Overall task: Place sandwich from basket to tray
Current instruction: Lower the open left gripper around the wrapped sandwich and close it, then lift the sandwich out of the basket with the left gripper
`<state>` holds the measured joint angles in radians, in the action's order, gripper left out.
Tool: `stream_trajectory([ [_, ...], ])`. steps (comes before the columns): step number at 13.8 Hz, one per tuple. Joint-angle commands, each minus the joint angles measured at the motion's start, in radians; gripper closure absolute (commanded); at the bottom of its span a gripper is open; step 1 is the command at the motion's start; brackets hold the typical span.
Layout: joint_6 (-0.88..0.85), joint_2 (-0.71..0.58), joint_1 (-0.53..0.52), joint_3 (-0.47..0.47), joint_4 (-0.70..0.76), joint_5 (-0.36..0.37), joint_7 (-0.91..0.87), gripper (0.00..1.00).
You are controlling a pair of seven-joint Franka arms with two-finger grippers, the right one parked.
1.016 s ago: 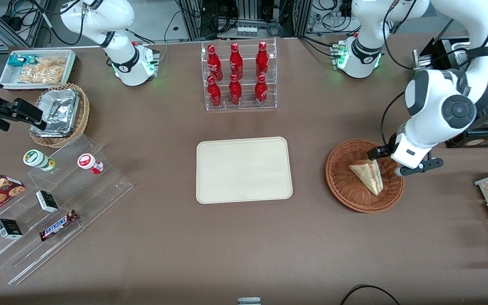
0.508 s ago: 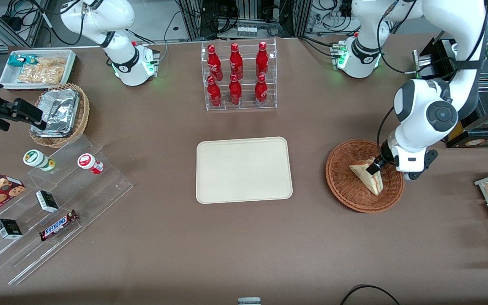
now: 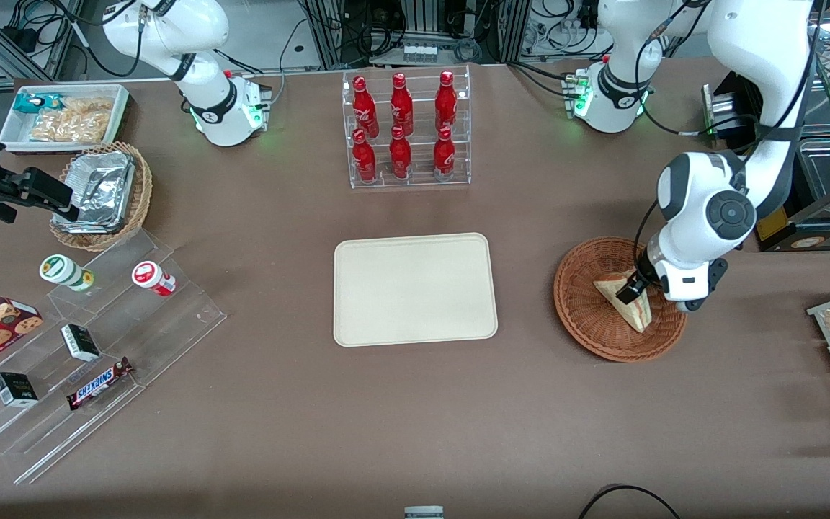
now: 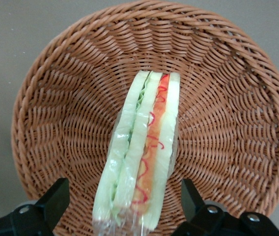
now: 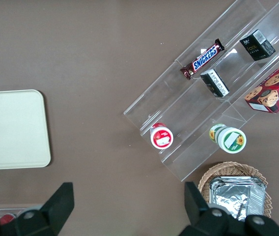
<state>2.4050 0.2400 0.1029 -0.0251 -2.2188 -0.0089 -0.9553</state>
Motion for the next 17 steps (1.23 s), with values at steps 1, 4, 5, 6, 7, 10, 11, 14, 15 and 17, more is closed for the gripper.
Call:
stream_trajectory([
  [1, 0.039, 0.025, 0.003, 0.001, -0.001, 0.012, -0.028, 0.03],
  [4, 0.042, 0.045, 0.003, 0.001, 0.007, 0.007, -0.042, 0.5],
  [5, 0.037, 0.042, 0.003, 0.001, 0.008, 0.007, -0.042, 0.76],
  [6, 0.034, 0.038, 0.003, 0.001, 0.008, 0.007, -0.036, 0.87],
  [7, 0.031, 0.033, 0.003, 0.001, 0.016, 0.007, -0.03, 0.89],
  [10, -0.093, 0.028, 0.014, 0.001, 0.095, 0.012, 0.009, 0.91],
  [11, -0.165, 0.03, 0.027, 0.001, 0.135, 0.012, 0.057, 0.91],
  [14, -0.266, 0.041, 0.084, 0.001, 0.22, 0.012, 0.234, 0.9],
  [15, -0.273, 0.053, 0.116, 0.001, 0.235, 0.012, 0.319, 0.9],
  [17, -0.289, 0.091, 0.177, 0.002, 0.293, 0.015, 0.406, 0.94],
])
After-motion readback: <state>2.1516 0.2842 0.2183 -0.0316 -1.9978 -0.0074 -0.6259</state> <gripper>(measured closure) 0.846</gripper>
